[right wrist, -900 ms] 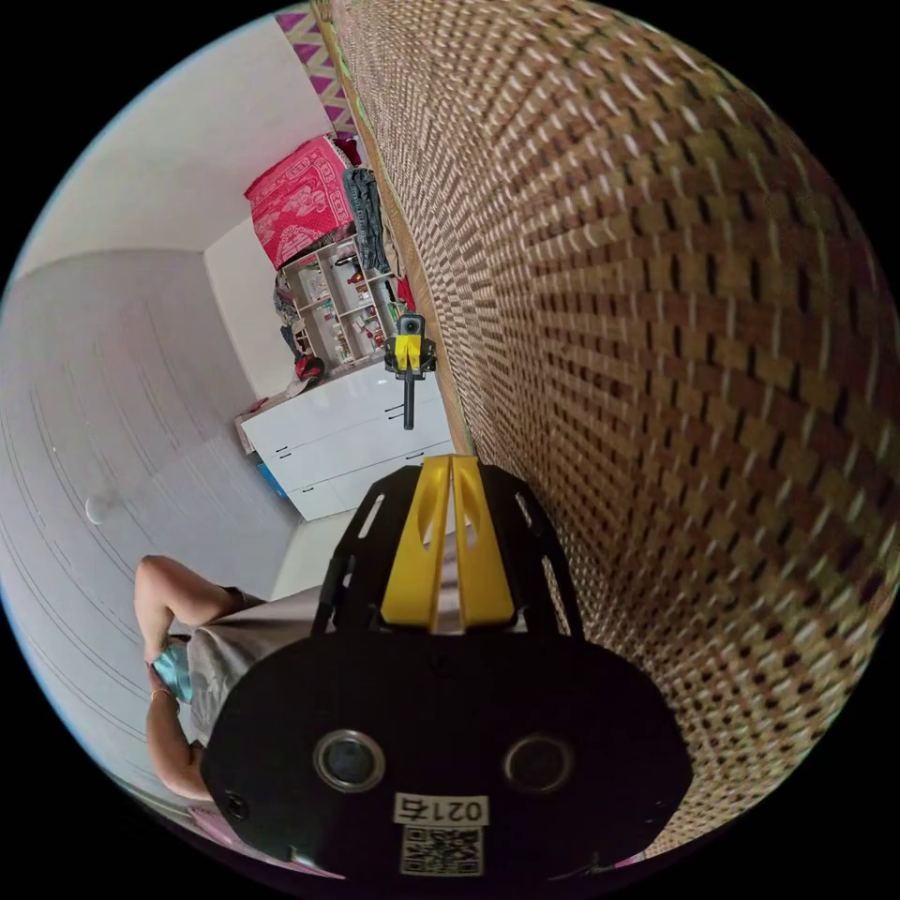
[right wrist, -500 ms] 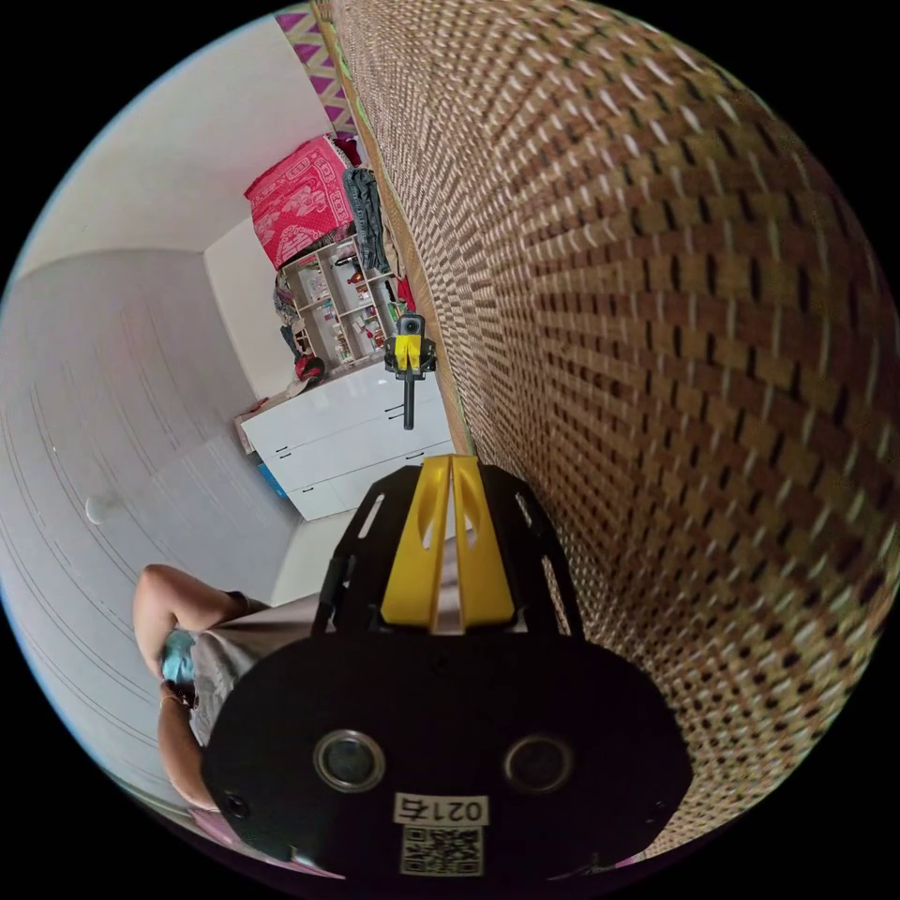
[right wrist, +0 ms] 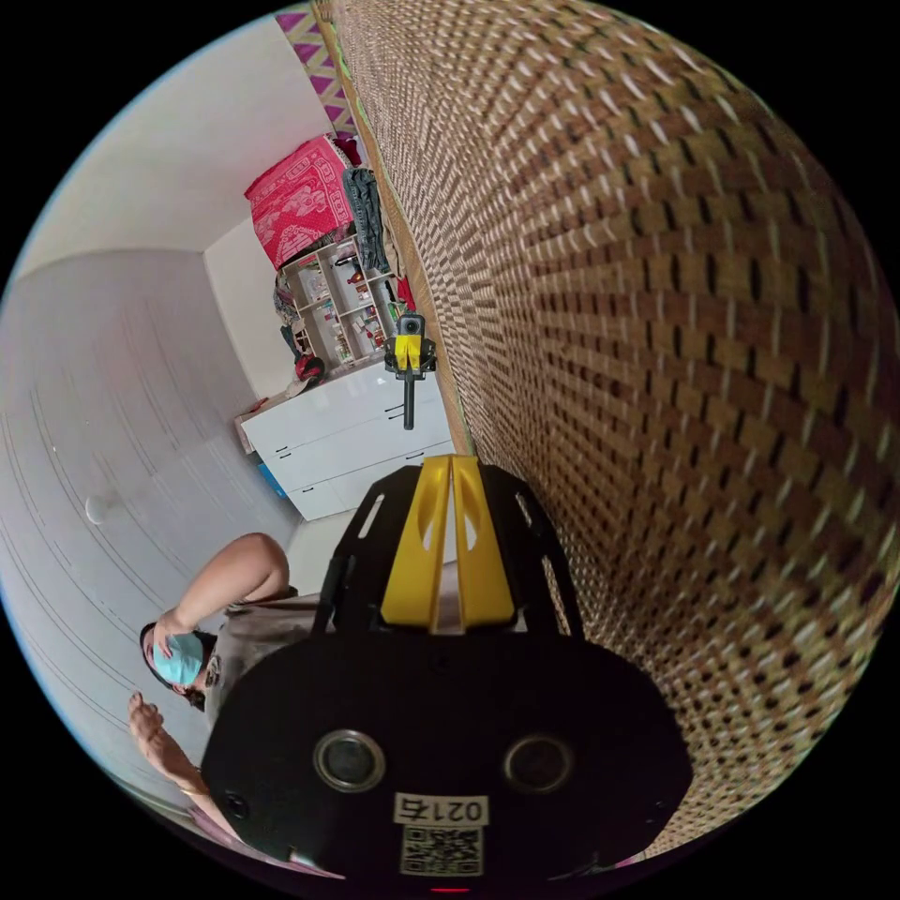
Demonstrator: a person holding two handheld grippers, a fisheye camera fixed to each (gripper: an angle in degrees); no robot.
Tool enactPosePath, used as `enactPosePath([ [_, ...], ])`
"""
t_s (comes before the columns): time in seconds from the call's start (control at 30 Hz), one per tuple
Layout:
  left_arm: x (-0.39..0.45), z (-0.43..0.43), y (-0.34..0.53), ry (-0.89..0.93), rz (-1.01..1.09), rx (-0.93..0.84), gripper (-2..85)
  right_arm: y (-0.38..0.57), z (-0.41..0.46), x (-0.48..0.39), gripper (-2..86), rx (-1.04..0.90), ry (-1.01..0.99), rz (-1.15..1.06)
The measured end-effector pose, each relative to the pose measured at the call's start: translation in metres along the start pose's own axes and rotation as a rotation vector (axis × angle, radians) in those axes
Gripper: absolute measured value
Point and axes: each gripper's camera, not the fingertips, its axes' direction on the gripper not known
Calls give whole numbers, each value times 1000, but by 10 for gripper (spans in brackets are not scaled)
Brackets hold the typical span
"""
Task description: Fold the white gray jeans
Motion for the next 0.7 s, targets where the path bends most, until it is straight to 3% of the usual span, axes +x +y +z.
enactPosePath([
  [0.7, 2, 8, -18, 0, 1, -1, -9, 27, -21, 34, -8, 2, 3, 0],
])
